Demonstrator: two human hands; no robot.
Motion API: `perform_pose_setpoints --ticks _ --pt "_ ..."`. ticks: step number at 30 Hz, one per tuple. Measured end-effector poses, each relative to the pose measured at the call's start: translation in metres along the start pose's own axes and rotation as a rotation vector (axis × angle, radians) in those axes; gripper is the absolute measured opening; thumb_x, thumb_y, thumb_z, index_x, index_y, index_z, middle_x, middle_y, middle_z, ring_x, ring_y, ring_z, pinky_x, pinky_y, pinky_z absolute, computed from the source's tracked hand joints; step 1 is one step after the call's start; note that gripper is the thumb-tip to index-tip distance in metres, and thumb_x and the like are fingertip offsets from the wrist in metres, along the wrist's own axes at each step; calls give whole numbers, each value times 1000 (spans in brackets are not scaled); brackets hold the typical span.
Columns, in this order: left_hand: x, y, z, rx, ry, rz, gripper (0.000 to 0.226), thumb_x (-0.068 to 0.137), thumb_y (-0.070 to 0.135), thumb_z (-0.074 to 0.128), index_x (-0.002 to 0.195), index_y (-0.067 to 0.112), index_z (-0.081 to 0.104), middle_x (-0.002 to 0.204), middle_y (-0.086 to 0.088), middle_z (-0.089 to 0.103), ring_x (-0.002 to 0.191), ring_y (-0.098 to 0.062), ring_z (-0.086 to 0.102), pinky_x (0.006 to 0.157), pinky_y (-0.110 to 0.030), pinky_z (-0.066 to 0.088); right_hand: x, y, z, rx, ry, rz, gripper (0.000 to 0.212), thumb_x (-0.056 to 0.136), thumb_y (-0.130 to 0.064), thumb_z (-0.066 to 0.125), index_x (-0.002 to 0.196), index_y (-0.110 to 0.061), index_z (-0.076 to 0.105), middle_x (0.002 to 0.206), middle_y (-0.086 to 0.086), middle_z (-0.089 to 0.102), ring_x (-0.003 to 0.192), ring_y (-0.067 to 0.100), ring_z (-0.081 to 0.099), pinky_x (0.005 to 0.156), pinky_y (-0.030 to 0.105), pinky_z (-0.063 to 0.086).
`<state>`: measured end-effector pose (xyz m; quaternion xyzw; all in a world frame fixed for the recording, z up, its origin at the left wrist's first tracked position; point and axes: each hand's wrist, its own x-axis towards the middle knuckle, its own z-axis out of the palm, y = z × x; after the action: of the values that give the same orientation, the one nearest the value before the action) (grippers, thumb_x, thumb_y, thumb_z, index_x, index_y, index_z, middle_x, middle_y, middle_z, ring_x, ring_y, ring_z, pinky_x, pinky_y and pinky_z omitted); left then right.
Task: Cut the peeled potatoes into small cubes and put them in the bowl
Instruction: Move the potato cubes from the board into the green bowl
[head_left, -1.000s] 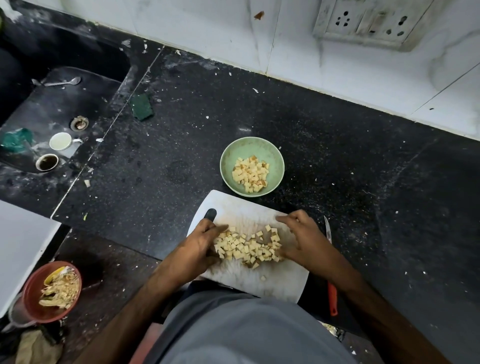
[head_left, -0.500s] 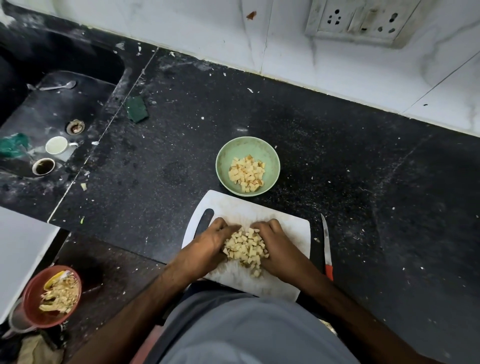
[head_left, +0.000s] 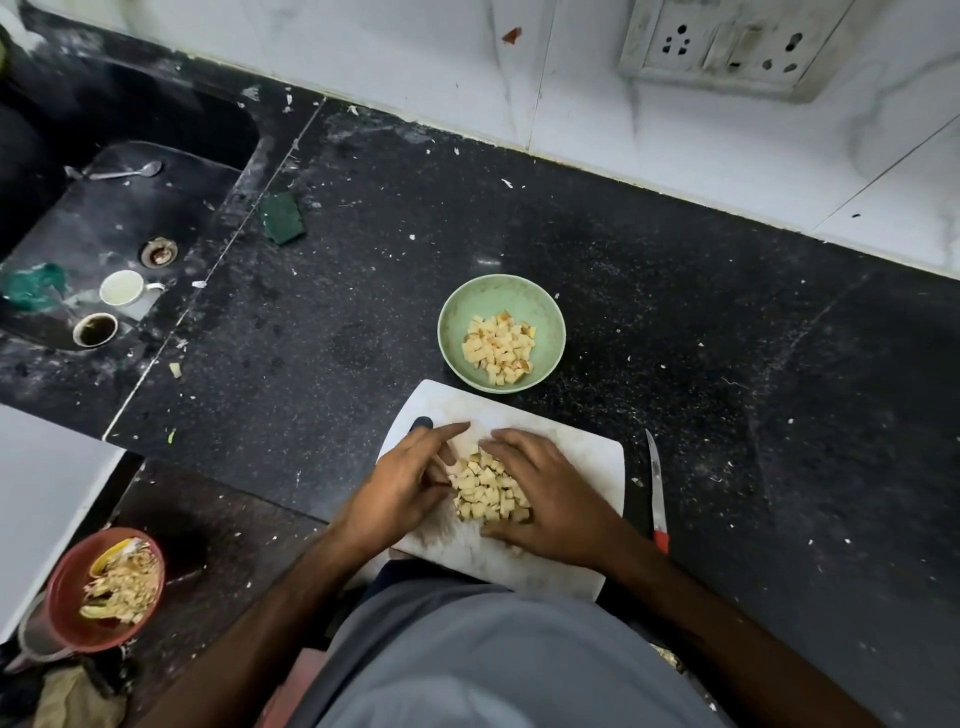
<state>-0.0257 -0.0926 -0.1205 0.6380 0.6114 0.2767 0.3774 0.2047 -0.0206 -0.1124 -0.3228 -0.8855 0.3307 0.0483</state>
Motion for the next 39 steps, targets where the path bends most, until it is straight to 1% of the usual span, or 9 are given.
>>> perform_pose_setpoints --ticks 3,9,12,14,22,26,32,36,39 --pt "0 2 6 -48 27 20 84 75 1 84 146 25 47 95 16 53 84 -8 61 82 -19 52 7 1 25 -242 -22 -76 95 82 -75 53 154 -18 30 160 1 25 150 17 15 121 43 17" --pt "-8 2 14 -160 138 -13 64 81 3 81 135 24 54 86 9 56 80 -17 63 76 -26 54 9 -1 42 -344 156 -156 59 93 -62 48 139 -24 54 149 -1 45 143 22 33 117 46 24" --pt "-14 2 10 -55 199 47 44 90 5 72 128 20 57 94 9 56 85 -12 60 75 -15 45 9 -1 43 -343 215 -175 45 95 -54 51 128 -27 61 140 -2 53 129 22 46 104 42 36" --pt "-15 -2 10 15 209 75 41 92 2 66 129 18 56 101 8 54 97 -10 57 83 -13 42 8 -1 43 -361 239 -167 38 95 -52 52 122 -28 64 134 -4 55 118 22 51 94 41 40" --pt "-16 -25 21 148 170 121 40 92 6 58 132 14 55 128 9 53 124 -10 49 105 -24 38 11 -4 39 -418 246 -133 25 88 -42 56 106 -25 63 112 -2 58 98 24 52 75 41 41" --pt "-15 -23 20 114 173 88 40 92 6 56 131 15 54 128 10 53 119 -8 50 103 -19 37 23 -10 33 -462 238 -145 19 88 -40 54 91 -22 58 94 0 55 83 24 50 66 41 39" --pt "-16 -21 19 87 175 74 38 93 10 54 129 18 54 125 10 53 115 -8 52 101 -20 39 29 -12 32 -508 244 -169 15 92 -35 52 84 -23 54 85 -2 52 70 21 51 44 31 36" --pt "-16 -19 18 66 169 61 41 92 7 56 131 18 54 126 10 51 111 -7 53 100 -16 38 39 -12 29 -448 227 -123 14 89 -32 53 79 -22 55 79 -2 51 62 20 54 40 30 37" --pt "-15 -15 15 10 186 51 40 93 8 55 131 19 53 126 8 52 113 -8 53 99 -17 39 46 -14 18 -288 198 1 12 84 -31 56 77 -22 56 74 -2 52 59 21 57 45 32 42"
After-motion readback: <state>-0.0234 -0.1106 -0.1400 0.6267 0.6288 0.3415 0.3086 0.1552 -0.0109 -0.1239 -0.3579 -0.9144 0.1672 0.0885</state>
